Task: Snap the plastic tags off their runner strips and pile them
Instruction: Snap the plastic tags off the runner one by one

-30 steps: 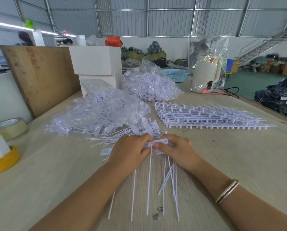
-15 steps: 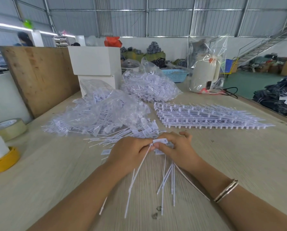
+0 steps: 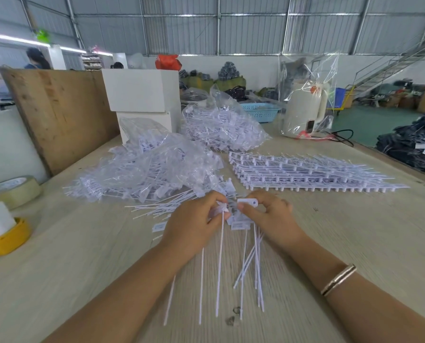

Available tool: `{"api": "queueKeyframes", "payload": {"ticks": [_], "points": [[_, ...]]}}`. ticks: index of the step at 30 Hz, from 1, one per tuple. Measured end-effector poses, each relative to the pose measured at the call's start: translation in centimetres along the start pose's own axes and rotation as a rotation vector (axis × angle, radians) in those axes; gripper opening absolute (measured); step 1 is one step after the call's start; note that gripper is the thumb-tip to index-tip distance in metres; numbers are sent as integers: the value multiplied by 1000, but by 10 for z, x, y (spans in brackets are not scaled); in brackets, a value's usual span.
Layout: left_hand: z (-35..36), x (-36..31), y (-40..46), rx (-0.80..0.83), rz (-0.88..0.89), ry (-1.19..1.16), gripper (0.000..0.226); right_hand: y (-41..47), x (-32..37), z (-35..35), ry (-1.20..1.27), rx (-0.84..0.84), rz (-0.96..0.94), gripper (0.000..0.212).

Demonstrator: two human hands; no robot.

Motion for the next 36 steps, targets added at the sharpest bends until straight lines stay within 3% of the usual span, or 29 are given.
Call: {"api": "queueKeyframes", "payload": {"ticks": [3, 8, 11, 15, 17, 23, 29, 32, 36], "points": [[-1, 0, 1, -7, -11, 58, 30, -1, -3, 5, -291, 17, -51, 15], [-5, 0, 0, -68, 26, 119, 24, -2, -7, 8, -365, 85, -49, 23], [-6, -6, 0, -74, 105, 141, 19, -4, 3, 3, -267, -54, -138, 11], [-3, -16, -1, -40, 216, 204, 17, -14, 15, 13, -127, 82, -192, 37], [-3, -19, -1, -26, 236, 200, 17, -15, 16, 15, -137, 103, -213, 25], [-2, -17, -2, -37, 209, 188, 31, -14, 14, 17, -113, 196, -164, 15], [-6, -9, -1, 2, 148, 206, 25, -3, 4, 6, 189, 20, 85, 36], [-8, -8, -1, 15, 147, 176, 18, -1, -1, 2, 206, 11, 142, 37], [-4, -13, -3, 55, 189, 187, 29, -4, 1, 3, 209, 23, 142, 30]]}}
Point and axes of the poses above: each hand's wrist, its own y-axis towards the middle knuckle, its own z-axis out of the palm, x = y × z, the point moved 4 cm from there along y, towards the middle knuckle, and after that the axes turned 14 degrees about -x, right-handed, at the moved point
